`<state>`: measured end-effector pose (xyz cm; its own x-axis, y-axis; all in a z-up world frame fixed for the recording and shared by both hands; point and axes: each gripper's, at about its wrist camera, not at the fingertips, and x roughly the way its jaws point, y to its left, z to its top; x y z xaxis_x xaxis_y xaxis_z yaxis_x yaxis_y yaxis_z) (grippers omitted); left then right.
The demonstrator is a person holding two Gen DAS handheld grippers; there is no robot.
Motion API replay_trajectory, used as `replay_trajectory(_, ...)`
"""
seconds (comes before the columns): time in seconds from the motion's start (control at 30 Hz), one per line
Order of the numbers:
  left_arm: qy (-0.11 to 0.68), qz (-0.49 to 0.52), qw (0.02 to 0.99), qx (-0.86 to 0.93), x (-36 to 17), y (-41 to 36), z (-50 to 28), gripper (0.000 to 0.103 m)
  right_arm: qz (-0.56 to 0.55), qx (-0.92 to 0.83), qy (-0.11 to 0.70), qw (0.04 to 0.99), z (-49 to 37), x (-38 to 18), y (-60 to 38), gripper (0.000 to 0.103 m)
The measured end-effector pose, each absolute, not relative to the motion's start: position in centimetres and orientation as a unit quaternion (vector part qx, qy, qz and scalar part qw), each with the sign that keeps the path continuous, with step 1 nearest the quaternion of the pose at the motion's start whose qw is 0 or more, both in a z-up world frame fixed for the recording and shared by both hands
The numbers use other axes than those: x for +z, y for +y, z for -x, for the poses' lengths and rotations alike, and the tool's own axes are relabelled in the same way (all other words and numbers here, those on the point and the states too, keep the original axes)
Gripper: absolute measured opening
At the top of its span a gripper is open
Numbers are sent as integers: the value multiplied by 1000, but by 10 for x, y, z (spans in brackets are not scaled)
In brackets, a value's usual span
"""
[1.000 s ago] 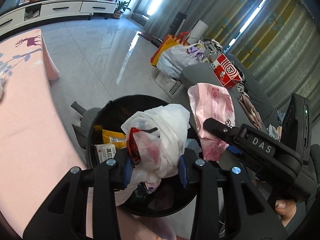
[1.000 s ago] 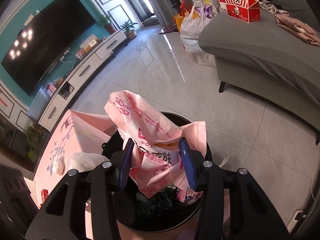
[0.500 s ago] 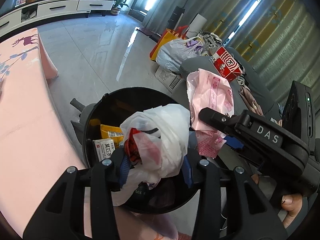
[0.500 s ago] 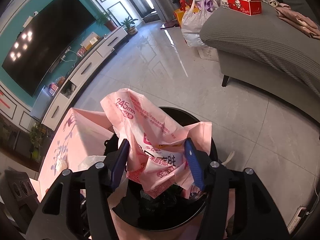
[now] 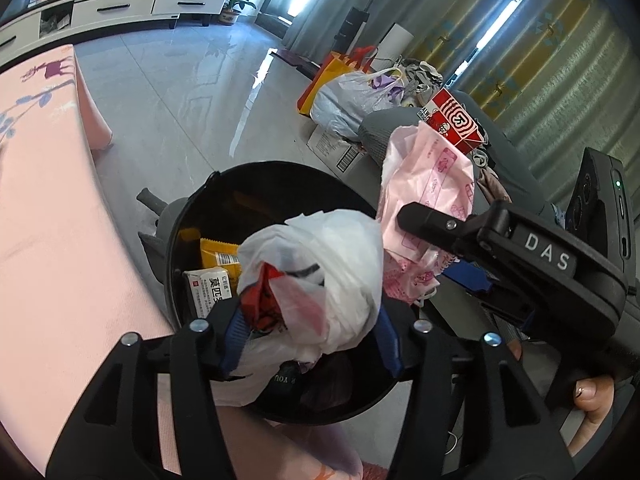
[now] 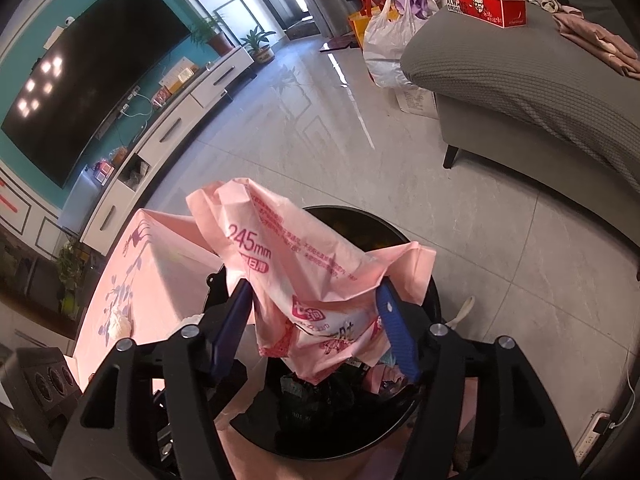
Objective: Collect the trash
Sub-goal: 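Carry the white bag and pink wrapper over the black bin and open both tools, then move both tools back over the table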
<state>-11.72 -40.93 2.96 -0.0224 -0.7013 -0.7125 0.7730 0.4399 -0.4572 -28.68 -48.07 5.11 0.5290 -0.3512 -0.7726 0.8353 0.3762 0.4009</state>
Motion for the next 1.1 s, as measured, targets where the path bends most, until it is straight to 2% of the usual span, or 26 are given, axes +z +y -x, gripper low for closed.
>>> replay_trajectory(0.07, 483, -38, 696, -530, 28, -407, 116, 65, -406, -385, 300, 772, 286, 51, -480, 69)
replay_trajectory(0.13, 484, -27, 696, -529, 29, -404, 113, 74, -403, -392, 302, 770, 285, 51, -479, 77)
replay_trajectory(0.23, 487, -16, 688, -538, 29, -402, 111, 82, -396, -399, 303, 770, 284, 52, -477, 79)
replay_trajectory(0.3, 487, -13, 683, -544, 30, -400, 112, 92, -395, -399, 300, 771, 284, 52, -476, 81)
replay_trajectory(0.37, 485, -4, 679, -551, 31, -399, 111, 96, -392, -401, 297, 773, 283, 53, -476, 83)
replay_trajectory(0.5, 485, 17, 678, -551, 34, -393, 108, 100, -386, -404, 292, 776, 283, 56, -473, 86)
replay_trajectory(0.73, 462, 57, 717, -519, 60, -354, 93, 100, -379, -403, 280, 785, 281, 61, -471, 90)
replay_trajectory(0.9, 423, 76, 780, -455, 86, -289, 71, 100, -370, -413, 277, 784, 278, 62, -468, 93)
replay_trajectory(1.1, 415, 99, 843, -328, 104, -188, 32, 100, -355, -412, 274, 793, 266, 67, -457, 94)
